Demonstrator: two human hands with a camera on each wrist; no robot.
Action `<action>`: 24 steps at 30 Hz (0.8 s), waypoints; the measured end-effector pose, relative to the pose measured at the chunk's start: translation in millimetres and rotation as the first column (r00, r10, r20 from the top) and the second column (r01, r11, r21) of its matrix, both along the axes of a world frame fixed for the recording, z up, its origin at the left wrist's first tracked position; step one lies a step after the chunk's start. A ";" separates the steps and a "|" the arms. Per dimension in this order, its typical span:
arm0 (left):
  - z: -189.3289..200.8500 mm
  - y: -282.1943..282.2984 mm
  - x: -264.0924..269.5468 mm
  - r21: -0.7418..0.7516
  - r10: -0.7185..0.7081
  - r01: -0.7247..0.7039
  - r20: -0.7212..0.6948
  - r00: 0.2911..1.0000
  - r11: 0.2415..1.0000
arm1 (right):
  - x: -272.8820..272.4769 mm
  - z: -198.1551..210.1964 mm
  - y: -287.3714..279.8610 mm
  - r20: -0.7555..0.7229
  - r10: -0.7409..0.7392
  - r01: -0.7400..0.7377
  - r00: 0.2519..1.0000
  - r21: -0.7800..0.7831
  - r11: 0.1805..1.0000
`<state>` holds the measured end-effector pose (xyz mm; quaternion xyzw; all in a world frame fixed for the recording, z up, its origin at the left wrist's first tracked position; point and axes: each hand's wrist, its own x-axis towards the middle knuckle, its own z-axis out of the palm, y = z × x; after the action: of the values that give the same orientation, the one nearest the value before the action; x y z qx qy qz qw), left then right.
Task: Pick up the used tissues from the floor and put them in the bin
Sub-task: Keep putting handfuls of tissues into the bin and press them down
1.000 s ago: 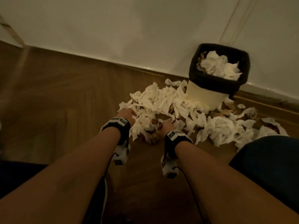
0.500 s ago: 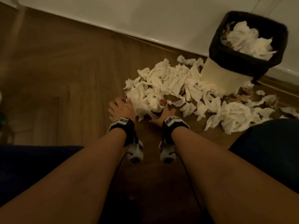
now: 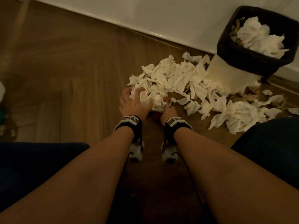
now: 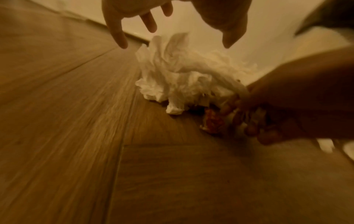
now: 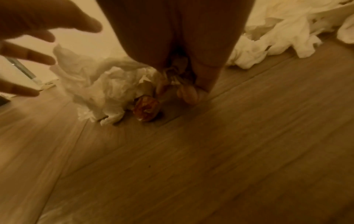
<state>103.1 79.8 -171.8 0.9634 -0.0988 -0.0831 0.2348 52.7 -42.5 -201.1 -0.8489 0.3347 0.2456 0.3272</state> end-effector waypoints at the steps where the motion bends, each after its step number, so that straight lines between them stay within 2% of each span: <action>1: -1.1 -2.5 -1.5 0.065 -0.076 0.074 0.032 0.997 0.995 | -0.7 0.7 -1.0 0.032 -0.020 0.020 0.999 0.017 1.000; 4: -7.8 -4.1 -6.9 0.182 -0.230 0.218 0.048 0.972 0.959 | -3.7 2.6 -3.3 0.101 -0.082 0.076 0.991 0.064 0.995; 7: -16.1 -0.1 -13.6 0.209 -0.295 0.280 0.041 0.955 0.937 | -5.3 6.1 -7.7 0.164 -0.190 0.171 0.968 0.123 0.978; 9: -20.8 1.6 -16.0 0.244 -0.304 0.290 0.023 0.952 0.925 | -5.4 9.5 -10.9 0.199 -0.237 0.208 0.951 0.156 0.966; 13: -24.2 1.6 -8.0 0.258 -0.208 0.215 -0.054 0.977 0.942 | -6.6 6.9 -15.5 0.270 -0.196 0.166 0.943 0.130 0.978; 14: -22.8 1.3 -5.0 0.232 -0.165 0.183 -0.095 0.982 0.955 | -8.5 5.5 -17.0 0.282 -0.223 0.189 0.933 0.144 0.971; 16: -19.6 1.7 0.9 0.060 -0.031 0.043 -0.184 0.982 0.997 | -12.8 2.4 -21.4 0.290 -0.270 0.241 0.918 0.132 0.962; 18: -18.9 5.5 3.1 -0.132 0.117 -0.155 -0.258 0.959 0.979 | -17.1 1.2 -24.3 0.271 -0.289 0.271 0.918 0.103 0.957; 21: -19.4 8.2 3.4 -0.297 0.257 -0.404 -0.430 0.866 0.865 | -19.7 4.1 -24.1 0.244 -0.335 0.322 0.910 0.094 0.942; 23: -11.6 8.6 5.0 -0.387 0.274 -0.550 -0.573 0.772 0.740 | -18.3 8.4 -23.0 0.231 -0.397 0.370 0.888 0.153 0.916; 24: -6.1 8.8 5.1 -0.384 0.288 -0.629 -0.648 0.705 0.676 | -17.1 10.7 -22.9 0.208 -0.448 0.409 0.870 0.205 0.889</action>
<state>108.2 88.5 -177.8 0.7709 0.2076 -0.2503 0.5477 35.6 -65.4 -190.4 -0.7493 0.4512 0.0834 0.4775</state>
